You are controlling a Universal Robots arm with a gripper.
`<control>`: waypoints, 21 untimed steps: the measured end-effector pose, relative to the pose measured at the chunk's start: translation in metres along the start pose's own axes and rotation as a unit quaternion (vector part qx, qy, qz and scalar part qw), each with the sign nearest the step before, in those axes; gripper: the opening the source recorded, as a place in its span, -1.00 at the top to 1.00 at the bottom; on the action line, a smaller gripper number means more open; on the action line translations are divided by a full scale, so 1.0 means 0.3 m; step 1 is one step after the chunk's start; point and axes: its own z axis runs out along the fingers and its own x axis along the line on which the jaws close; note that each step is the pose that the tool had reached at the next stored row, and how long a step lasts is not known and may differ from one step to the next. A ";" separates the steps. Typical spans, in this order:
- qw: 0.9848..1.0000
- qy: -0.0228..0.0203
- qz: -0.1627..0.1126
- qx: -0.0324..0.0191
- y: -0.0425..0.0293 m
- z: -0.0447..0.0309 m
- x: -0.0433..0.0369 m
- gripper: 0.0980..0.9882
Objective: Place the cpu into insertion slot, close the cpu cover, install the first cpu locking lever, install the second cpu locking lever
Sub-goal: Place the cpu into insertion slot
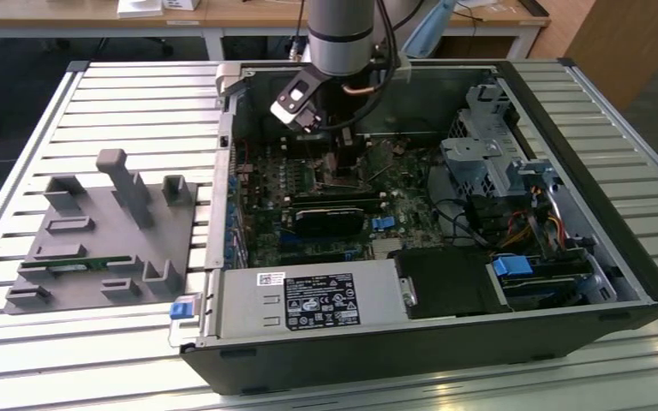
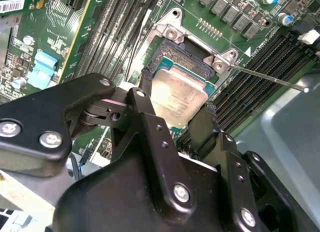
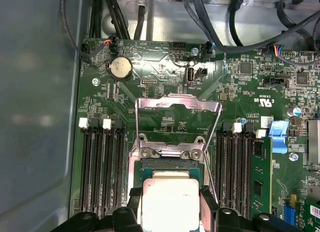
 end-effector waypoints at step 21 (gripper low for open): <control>1.000 0.000 0.001 0.000 -0.006 0.046 -0.001 0.00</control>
